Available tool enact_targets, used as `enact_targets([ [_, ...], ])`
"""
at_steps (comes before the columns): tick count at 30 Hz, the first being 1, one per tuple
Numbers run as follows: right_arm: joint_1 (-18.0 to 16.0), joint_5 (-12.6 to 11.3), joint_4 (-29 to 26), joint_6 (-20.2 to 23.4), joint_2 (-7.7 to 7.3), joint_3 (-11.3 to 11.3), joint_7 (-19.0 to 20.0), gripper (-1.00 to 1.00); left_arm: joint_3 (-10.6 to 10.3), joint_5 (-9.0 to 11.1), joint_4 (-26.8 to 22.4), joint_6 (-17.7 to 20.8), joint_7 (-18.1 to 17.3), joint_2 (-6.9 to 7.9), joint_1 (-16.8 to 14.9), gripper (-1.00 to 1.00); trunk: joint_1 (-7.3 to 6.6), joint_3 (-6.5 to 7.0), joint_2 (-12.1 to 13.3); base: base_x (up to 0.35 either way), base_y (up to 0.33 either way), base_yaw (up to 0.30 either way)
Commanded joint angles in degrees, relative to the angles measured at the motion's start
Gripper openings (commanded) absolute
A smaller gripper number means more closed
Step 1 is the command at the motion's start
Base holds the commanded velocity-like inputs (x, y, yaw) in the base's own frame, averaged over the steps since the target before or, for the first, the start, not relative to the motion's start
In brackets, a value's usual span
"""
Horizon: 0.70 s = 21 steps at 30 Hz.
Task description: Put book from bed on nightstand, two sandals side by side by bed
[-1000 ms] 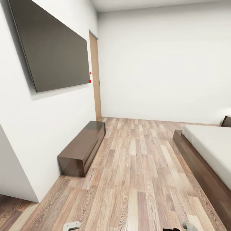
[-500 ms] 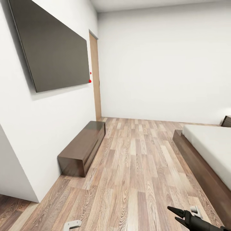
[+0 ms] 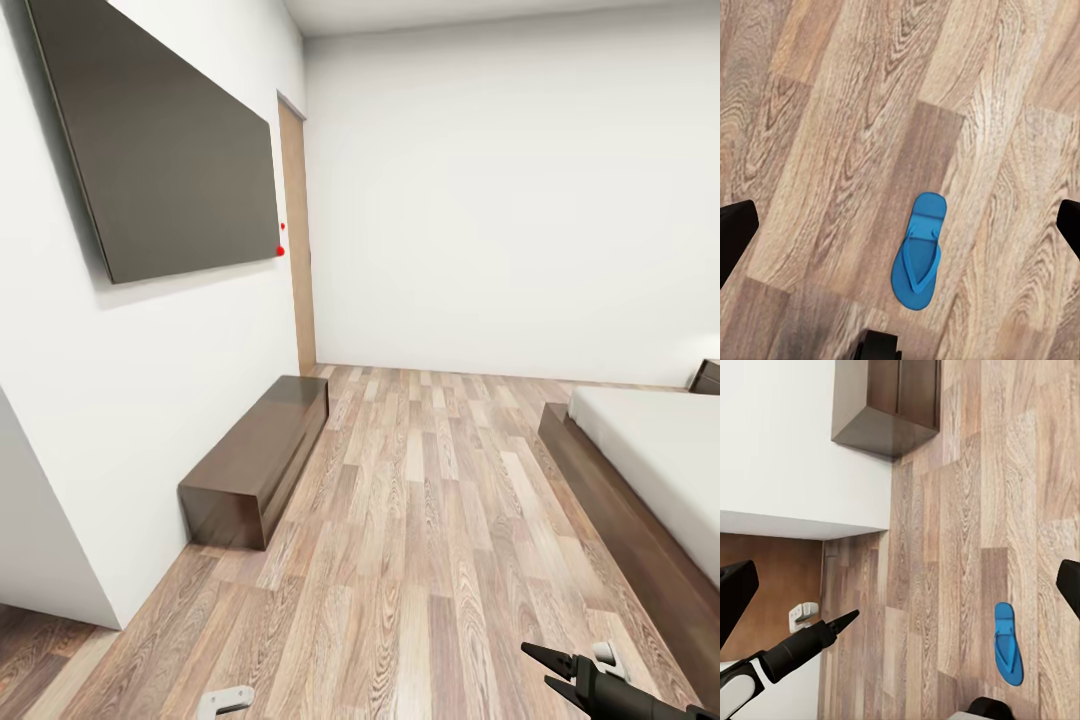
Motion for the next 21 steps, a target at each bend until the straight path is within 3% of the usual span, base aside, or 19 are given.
enact_targets([
  [1, 0.0, -0.2, 0.0, 0.4, 0.00, -0.1, 0.1, 1.00, 0.1, 0.6, -0.1, 0.3, 0.2, -0.04, 0.0, 1.00, 0.22, -0.25, -0.4, 0.000, 0.000, 0.000],
  [21, 0.0, -0.1, 0.1, 0.4, 0.00, -0.1, 0.0, 1.00, -0.1, 0.4, 0.0, 0.1, 0.0, -0.33, 0.0, 1.00, 4.62, -3.84, -8.5, 0.000, 0.000, 0.000],
])
